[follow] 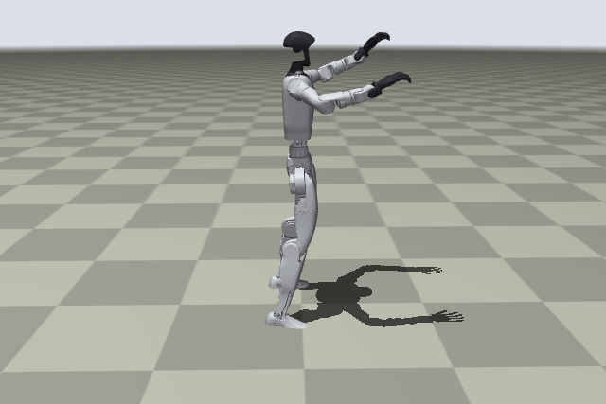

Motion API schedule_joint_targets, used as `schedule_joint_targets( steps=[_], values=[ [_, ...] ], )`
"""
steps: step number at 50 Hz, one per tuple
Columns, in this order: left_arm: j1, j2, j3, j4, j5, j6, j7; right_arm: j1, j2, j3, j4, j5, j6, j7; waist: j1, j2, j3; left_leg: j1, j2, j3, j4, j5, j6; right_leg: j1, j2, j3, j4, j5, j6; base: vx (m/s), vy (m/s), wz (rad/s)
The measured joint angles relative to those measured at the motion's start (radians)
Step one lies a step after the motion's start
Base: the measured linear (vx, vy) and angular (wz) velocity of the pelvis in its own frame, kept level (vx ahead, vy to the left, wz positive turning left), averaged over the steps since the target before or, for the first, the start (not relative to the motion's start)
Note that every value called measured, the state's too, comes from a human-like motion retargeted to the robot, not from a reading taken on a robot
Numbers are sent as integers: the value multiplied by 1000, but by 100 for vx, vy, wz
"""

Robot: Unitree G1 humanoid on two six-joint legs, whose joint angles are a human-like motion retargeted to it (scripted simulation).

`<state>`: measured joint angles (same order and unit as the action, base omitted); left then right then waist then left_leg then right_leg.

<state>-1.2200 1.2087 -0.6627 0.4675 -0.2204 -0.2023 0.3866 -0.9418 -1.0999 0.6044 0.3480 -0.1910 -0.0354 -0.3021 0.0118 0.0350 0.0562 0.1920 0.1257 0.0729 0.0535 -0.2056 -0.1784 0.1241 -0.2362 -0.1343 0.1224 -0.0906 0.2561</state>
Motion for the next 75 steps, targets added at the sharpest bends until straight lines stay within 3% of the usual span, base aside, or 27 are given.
schedule_joint_targets(
  steps=[5, 9, 16, 20, 27, 31, 35, 40, 48, 55, 63, 68, 75],
  values=[
    [-45, 182, 73, 20, 79, -13, 81, 3, -248, -81, -5, -44, -7, -55, 8, 6, 5, 2, 14, 9, -12, 4, -16, -5, 16, 4, -11, 9, 6, 0, -1, -4],
    [-158, 288, 28, 44, 174, 0, 120, -83, -390, -60, 21, -95, 1, -78, 18, 18, 6, 7, 29, 22, -17, 4, -28, -5, 33, 10, -19, 15, 6, 0, -1, -5],
    [-339, 302, -166, 77, 197, 8, 94, -214, -434, 39, 79, -108, 14, -76, 29, 14, -9, -13, 36, 33, 33, -19, -28, -5, 37, 15, -19, 12, 6, 0, 0, 0],
    [-365, 218, -255, 78, 144, -2, 25, -202, -374, 124, 106, -114, 7, -9, 29, -5, -21, -18, 29, 32, 62, -33, -17, 3, 26, 13, -11, 3, 6, 0, 0, 0],
    [-267, -42, -335, 49, -43, 23, -94, -131, -132, 292, 63, -116, 6, 107, 29, -33, -26, 1, 2, 25, 62, -34, 12, 14, -4, 14, 13, -18, 5, 0, 0, 0],
    [-242, -171, -387, -68, -235, 32, -186, -95, 43, 310, -70, -47, 0, 170, 32, -31, -26, -2, 3, 30, 63, -32, 19, 6, -1, 23, 14, -17, -6, 0, 0, 0],
    [-328, -245, -416, -257, -279, -7, -168, -144, 201, 263, -231, -9, -4, 159, 31, -31, -26, -11, 6, 39, 64, -29, 18, -10, 5, 36, 11, -9, -8, 0, 0, 0],
    [-512, -327, -338, -423, -294, -62, -59, -337, 349, 166, -378, 11, 12, 90, 32, -34, -31, -26, 10, 52, 63, -24, 14, -34, 11, 54, 6, 2, -5, 0, 0, -4],
    [-706, -422, -215, -411, -361, -115, 33, -634, 470, 96, -344, 65, 46, 1, 31, -40, -40, -39, 12, 59, 60, -18, 9, -53, 14, 63, 4, 11, -4, 0, 0, -2],
    [-565, -430, -181, -328, -440, -111, 2, -567, 505, 126, -251, 165, 32, -14, 25, -43, -38, -37, 8, 45, 70, -19, 16, -41, 9, 52, 14, 6, -12, 0, 0, 0],
    [-203, -286, -213, -165, -261, -14, -105, -193, 343, 211, -111, 85, 20, 106, 22, -43, -13, -29, 2, 23, 68, -18, 19, -19, 1, 29, 16, 1, -16, 0, 0, 0],
    [-29, -105, -143, -123, -69, 9, -103, 52, 129, 49, -32, 88, 7, 52, 33, -42, 13, 5, -1, 11, -5, 11, 9, -15, 2, 23, 11, 9, -1, 0, 0, 0],
    [162, 253, -1, -210, 156, -37, -31, 285, -250, -187, -99, 26, -52, -6, 35, -39, 37, -8, 25, 21, -14, 19, -22, -27, 31, 24, -9, 28, 6, 0, 0, 0]
  ],
)
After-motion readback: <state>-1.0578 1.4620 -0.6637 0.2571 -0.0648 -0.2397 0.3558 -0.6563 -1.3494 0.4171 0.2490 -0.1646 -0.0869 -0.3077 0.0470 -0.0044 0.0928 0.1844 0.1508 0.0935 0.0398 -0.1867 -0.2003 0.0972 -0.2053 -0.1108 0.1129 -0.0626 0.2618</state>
